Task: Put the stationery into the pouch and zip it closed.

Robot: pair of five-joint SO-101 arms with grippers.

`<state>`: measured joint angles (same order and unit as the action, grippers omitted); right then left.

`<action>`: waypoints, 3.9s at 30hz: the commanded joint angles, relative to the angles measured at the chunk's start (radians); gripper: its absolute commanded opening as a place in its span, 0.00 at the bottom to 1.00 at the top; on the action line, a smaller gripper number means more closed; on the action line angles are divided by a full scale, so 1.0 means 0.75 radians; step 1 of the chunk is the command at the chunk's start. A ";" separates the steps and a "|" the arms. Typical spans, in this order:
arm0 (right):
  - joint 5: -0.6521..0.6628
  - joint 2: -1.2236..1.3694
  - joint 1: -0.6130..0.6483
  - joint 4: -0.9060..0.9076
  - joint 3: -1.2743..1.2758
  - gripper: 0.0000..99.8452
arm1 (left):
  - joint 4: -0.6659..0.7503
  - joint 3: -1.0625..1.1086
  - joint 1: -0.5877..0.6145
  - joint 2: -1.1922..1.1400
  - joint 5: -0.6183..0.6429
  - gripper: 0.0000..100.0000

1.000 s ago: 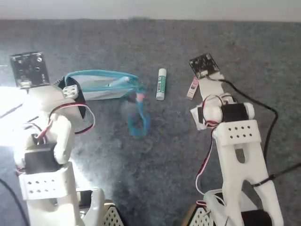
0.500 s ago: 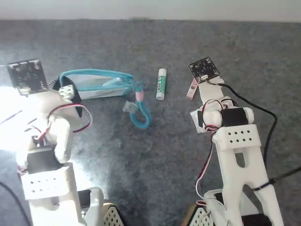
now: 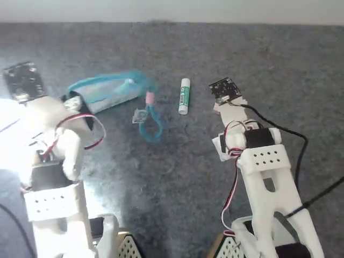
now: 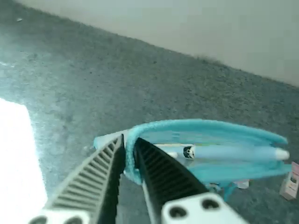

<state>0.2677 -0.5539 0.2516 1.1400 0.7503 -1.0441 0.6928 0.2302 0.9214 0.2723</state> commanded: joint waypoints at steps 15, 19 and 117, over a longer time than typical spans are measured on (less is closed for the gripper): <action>0.008 -0.048 0.038 -0.013 0.029 0.34 | -0.104 -0.175 -0.078 0.039 -0.131 0.01; 0.008 -0.046 0.038 -0.015 0.029 0.34 | -0.291 -0.457 -0.070 0.006 -0.106 0.01; -0.364 2.313 -0.064 0.885 -2.956 0.01 | 0.153 0.592 0.086 0.243 -0.270 0.01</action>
<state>-0.0483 1.2275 0.2102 1.7538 -1.3932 -0.8846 1.0441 0.3222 1.1899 0.0713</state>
